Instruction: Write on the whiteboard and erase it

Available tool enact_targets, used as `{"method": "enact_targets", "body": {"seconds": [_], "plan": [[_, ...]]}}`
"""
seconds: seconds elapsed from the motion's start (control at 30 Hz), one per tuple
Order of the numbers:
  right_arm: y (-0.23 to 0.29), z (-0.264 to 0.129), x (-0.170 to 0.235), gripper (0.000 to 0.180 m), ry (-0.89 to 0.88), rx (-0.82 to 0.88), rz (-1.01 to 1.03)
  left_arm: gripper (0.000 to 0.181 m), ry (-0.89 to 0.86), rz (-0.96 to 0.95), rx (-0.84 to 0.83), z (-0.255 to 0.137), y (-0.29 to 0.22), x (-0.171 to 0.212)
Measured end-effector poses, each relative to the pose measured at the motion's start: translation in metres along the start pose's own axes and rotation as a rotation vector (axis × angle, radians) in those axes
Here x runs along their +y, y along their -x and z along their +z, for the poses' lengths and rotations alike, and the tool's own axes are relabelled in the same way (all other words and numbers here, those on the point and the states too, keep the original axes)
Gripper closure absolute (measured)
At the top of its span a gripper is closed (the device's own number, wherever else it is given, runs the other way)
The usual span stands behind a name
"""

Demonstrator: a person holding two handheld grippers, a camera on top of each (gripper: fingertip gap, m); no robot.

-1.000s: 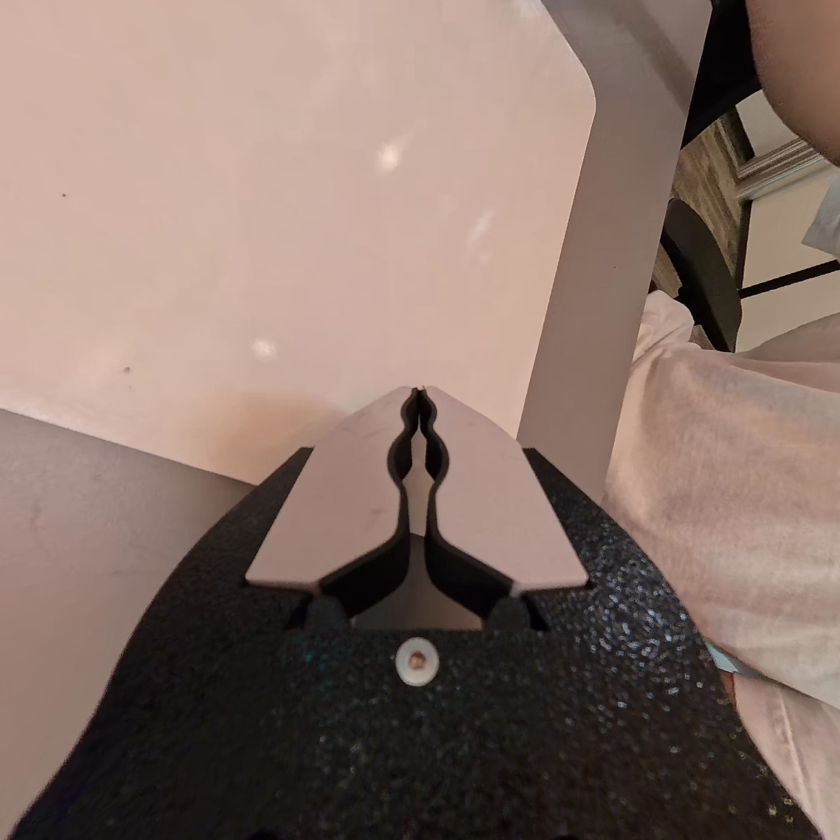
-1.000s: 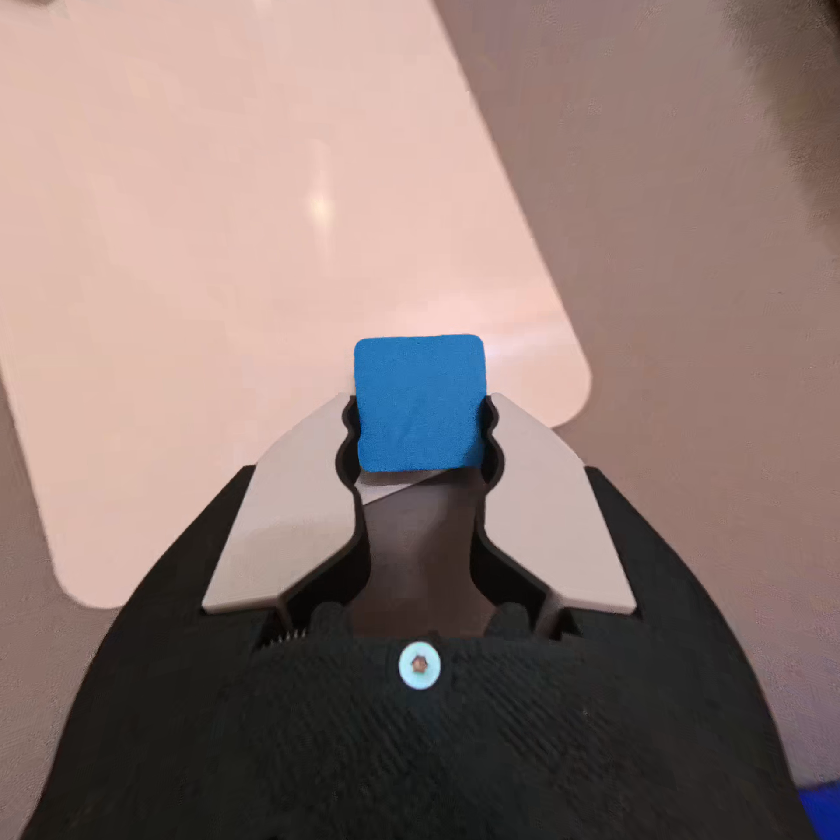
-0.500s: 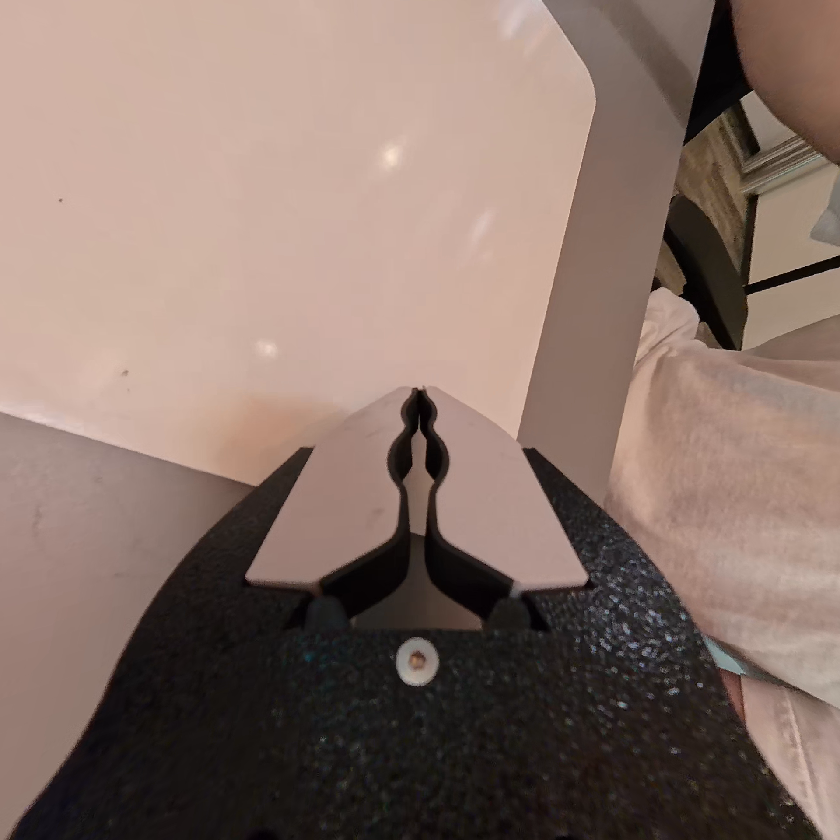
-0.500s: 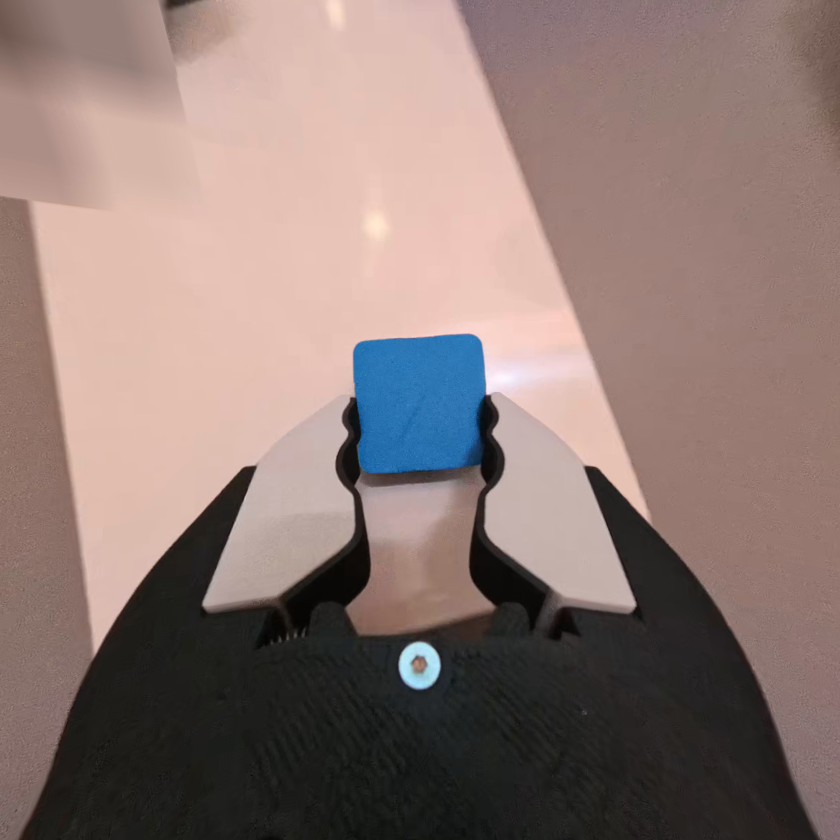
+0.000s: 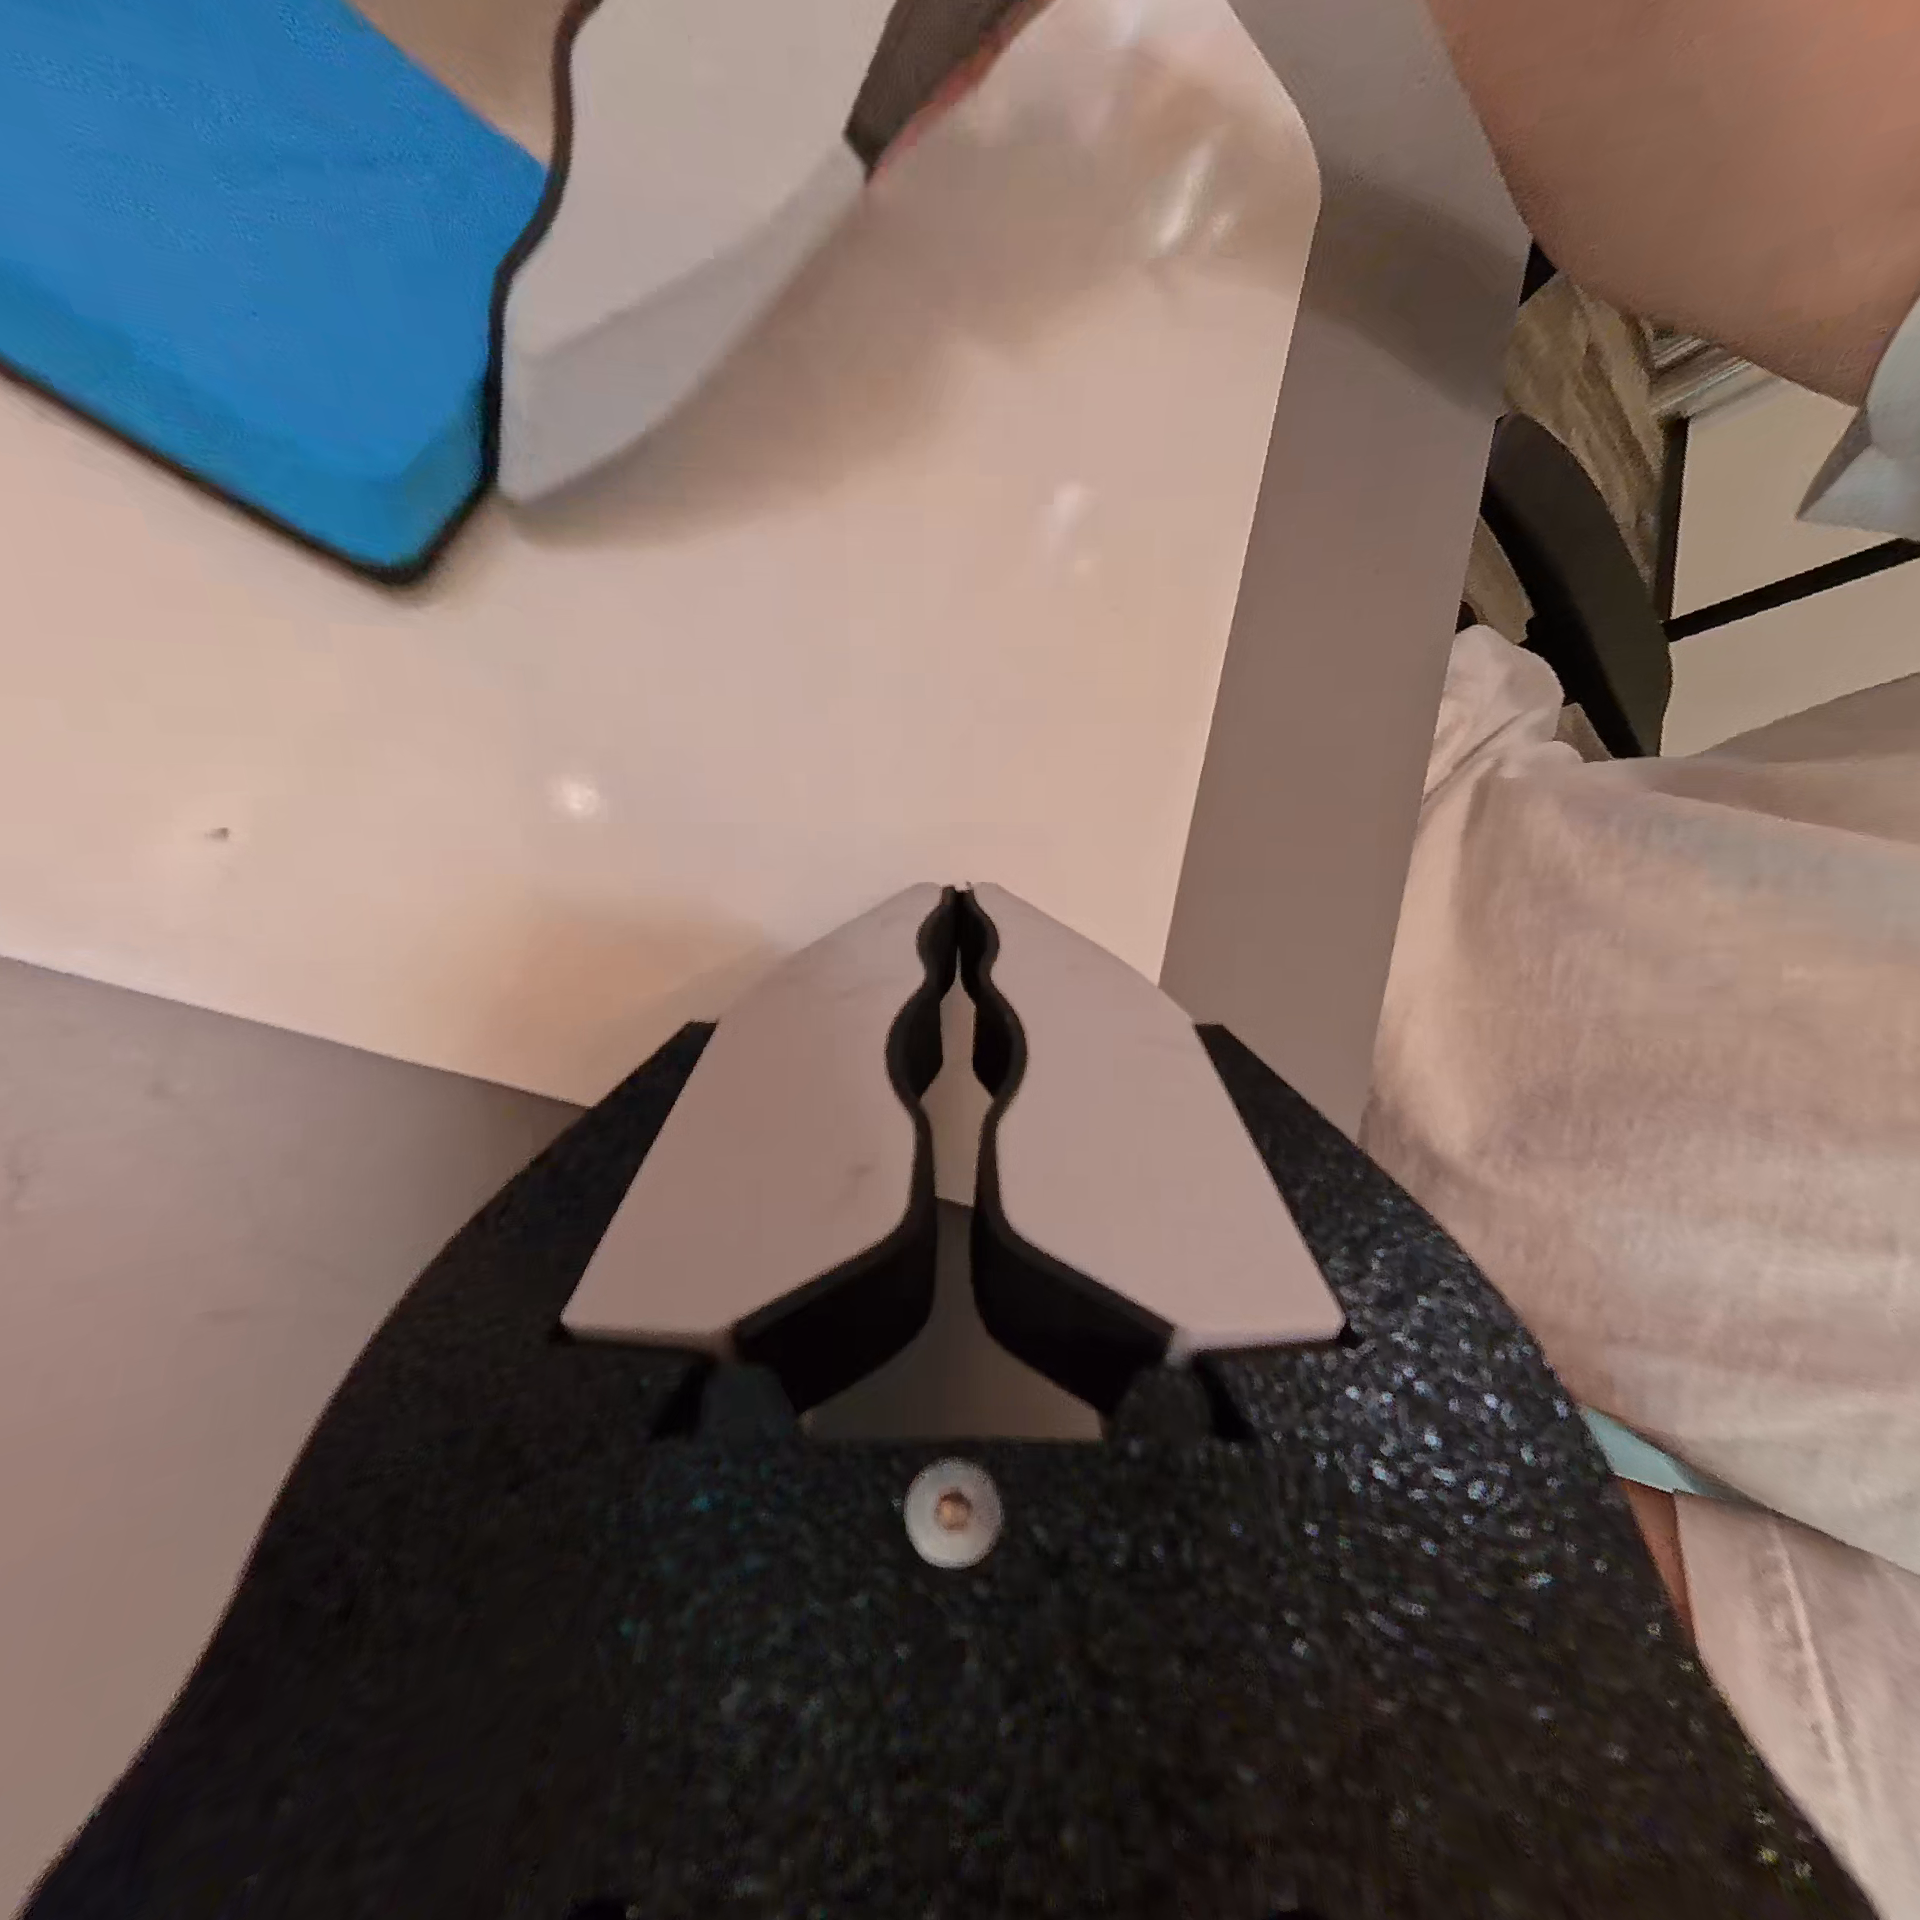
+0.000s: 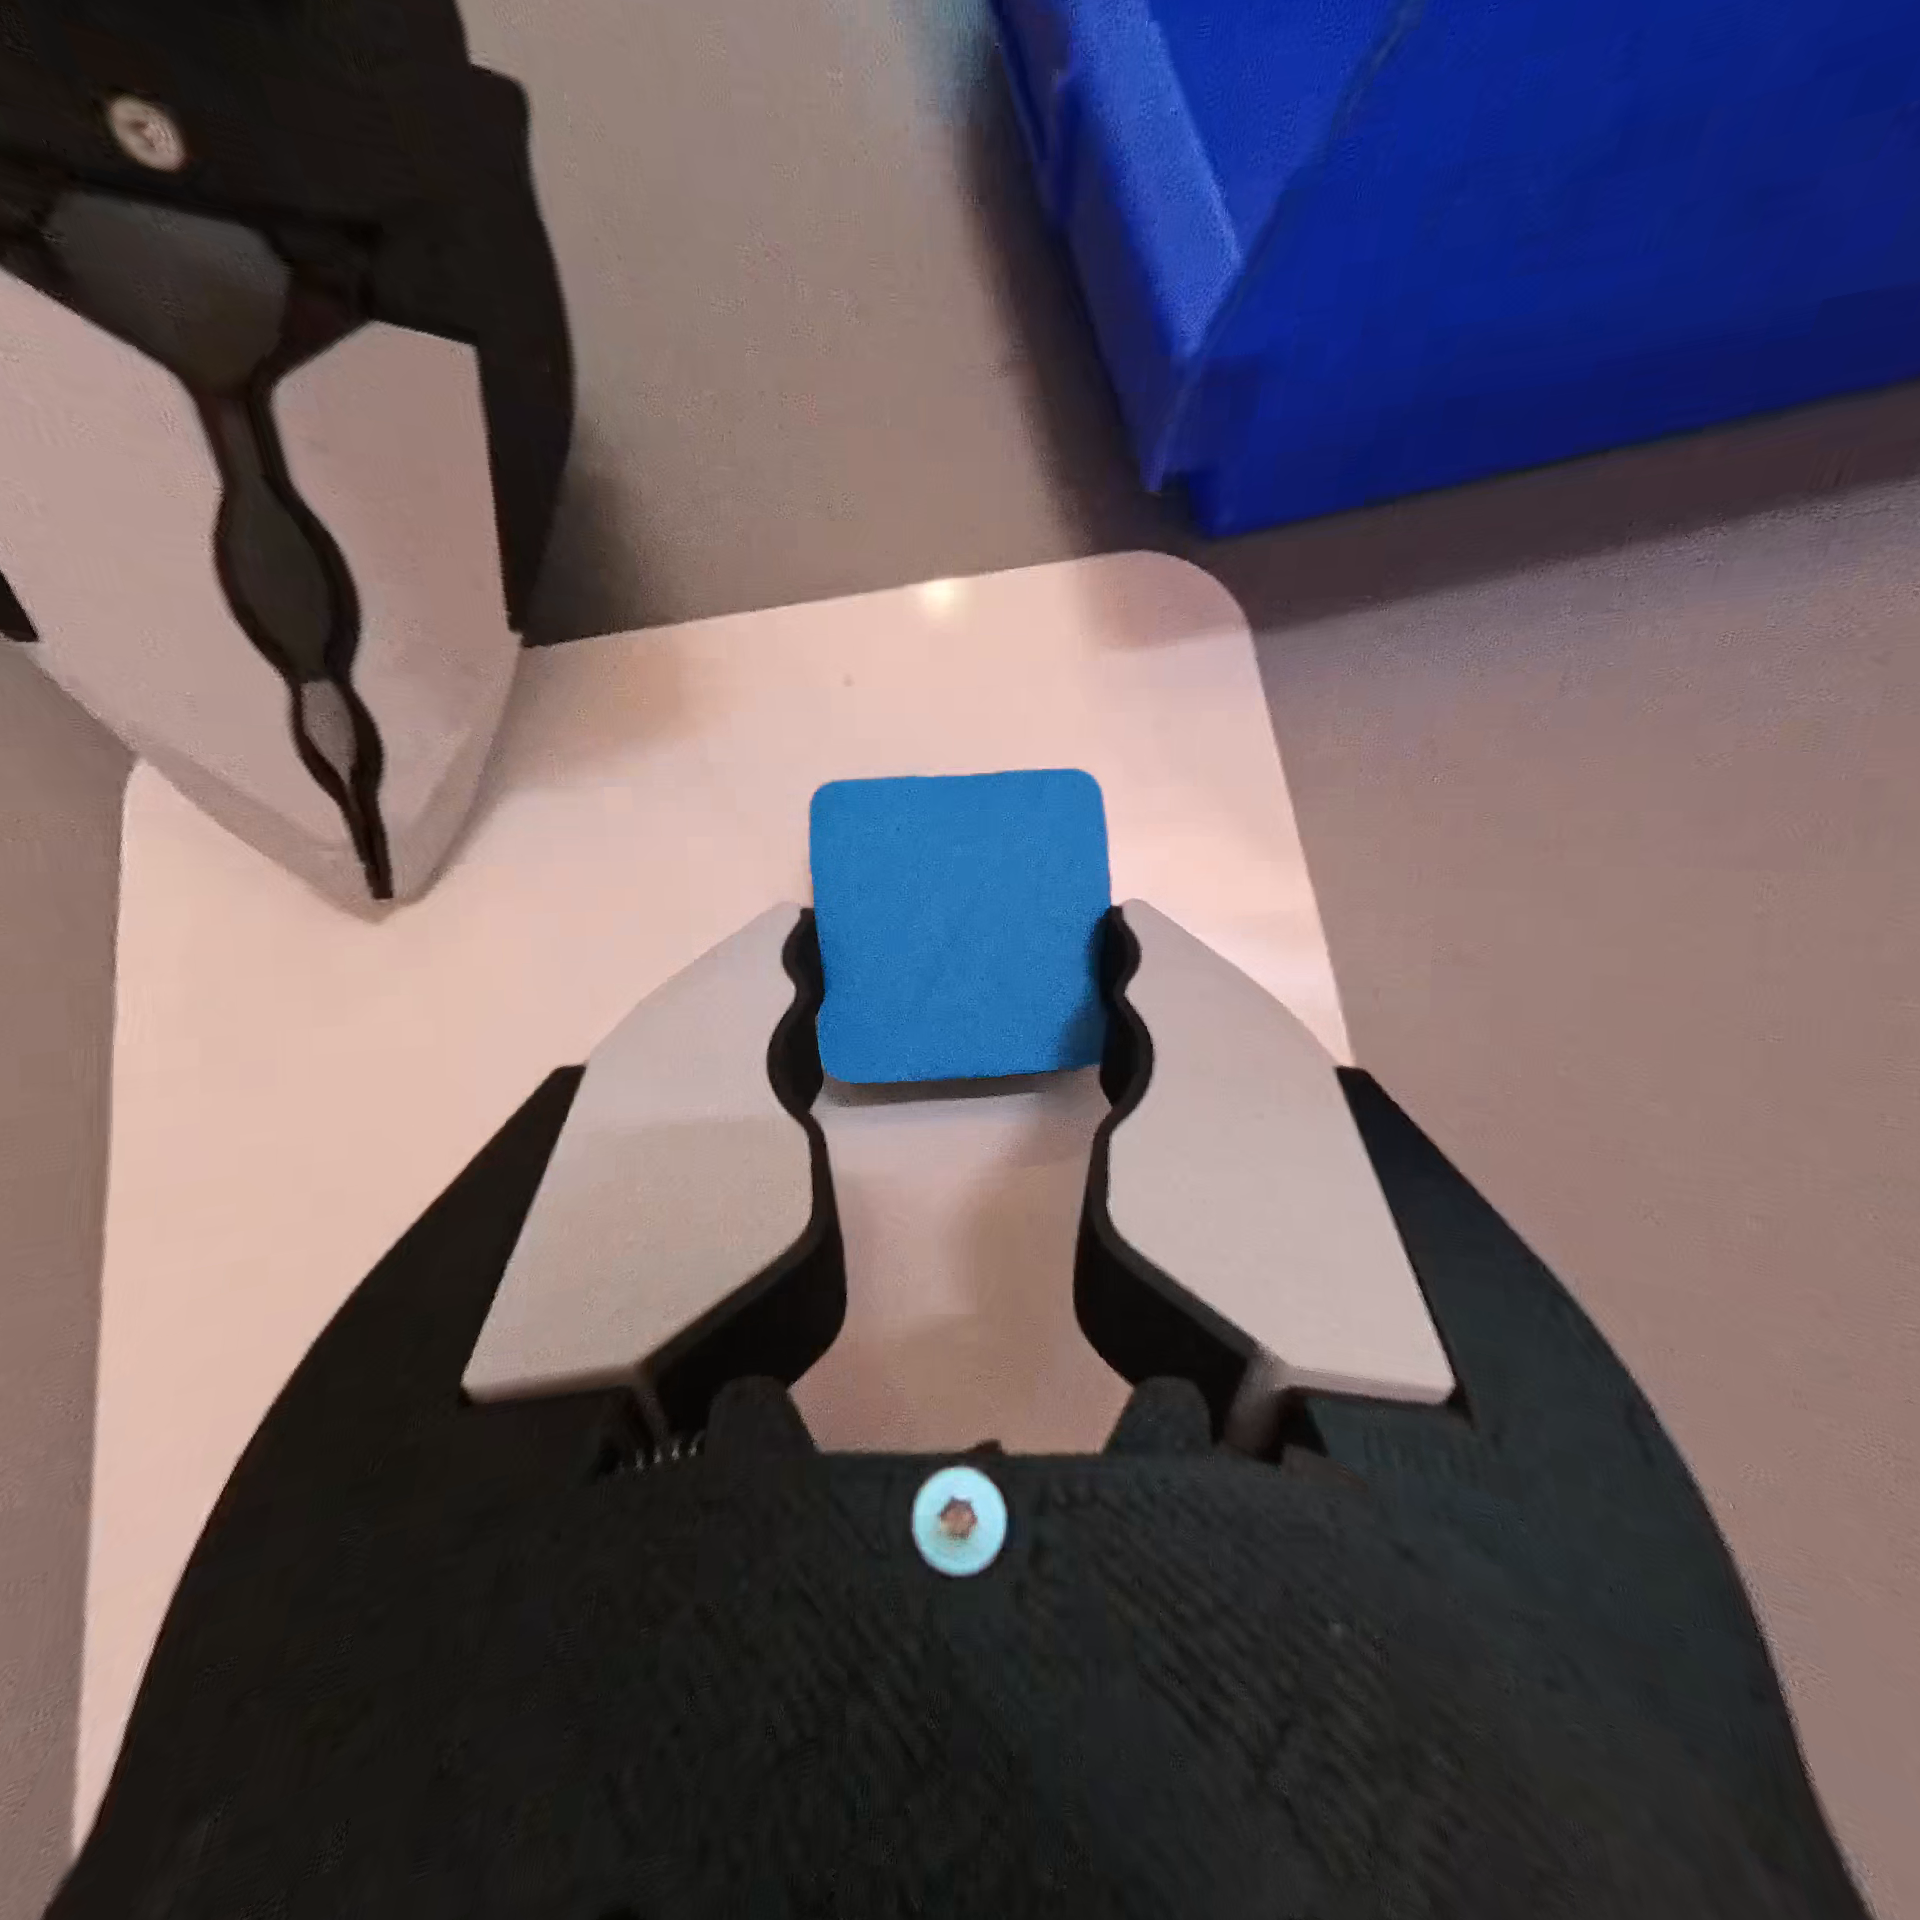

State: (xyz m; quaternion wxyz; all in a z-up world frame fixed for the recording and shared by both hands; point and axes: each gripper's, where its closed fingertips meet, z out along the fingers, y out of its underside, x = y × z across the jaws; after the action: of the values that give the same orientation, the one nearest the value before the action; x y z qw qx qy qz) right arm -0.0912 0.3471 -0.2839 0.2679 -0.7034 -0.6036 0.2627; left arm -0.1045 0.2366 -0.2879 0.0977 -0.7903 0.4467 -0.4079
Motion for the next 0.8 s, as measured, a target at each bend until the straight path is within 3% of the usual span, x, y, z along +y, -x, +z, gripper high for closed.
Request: {"method": "enact_targets", "body": {"seconds": [0.1,0.17,0.33,0.5,0.63,0.67,0.8], "plan": [[0.04,0.019,-0.016,0.127,0.006,-0.031,-0.243,0.181,0.002,0.004,0.005,0.0,0.0,0.0],[0.04,0.028,-0.024,0.127,0.015,-0.029,-0.198,0.181,0.006,0.007,0.006,0.0,0.0,0.0],[-0.037,0.015,-0.015,0.127,-0.008,0.132,0.043,0.181,0.003,0.011,0.002,0.0,-0.001,0.0],[-0.046,-0.036,0.037,0.127,-0.013,0.197,0.078,0.181,-0.002,0.014,-0.002,0.0,-0.001,0.0],[0.031,-0.076,0.081,0.127,-0.039,0.02,-0.11,0.181,0.001,0.018,0.002,0.0,-0.001,0.0],[0.038,-0.087,0.094,0.127,-0.033,0.052,-0.117,0.181,0.002,0.018,0.003,0.0,-0.001,0.0],[0.001,-0.146,0.152,0.127,-0.008,0.283,0.176,0.181,0.005,0.009,0.008,0.0,-0.001,0.0]]}}
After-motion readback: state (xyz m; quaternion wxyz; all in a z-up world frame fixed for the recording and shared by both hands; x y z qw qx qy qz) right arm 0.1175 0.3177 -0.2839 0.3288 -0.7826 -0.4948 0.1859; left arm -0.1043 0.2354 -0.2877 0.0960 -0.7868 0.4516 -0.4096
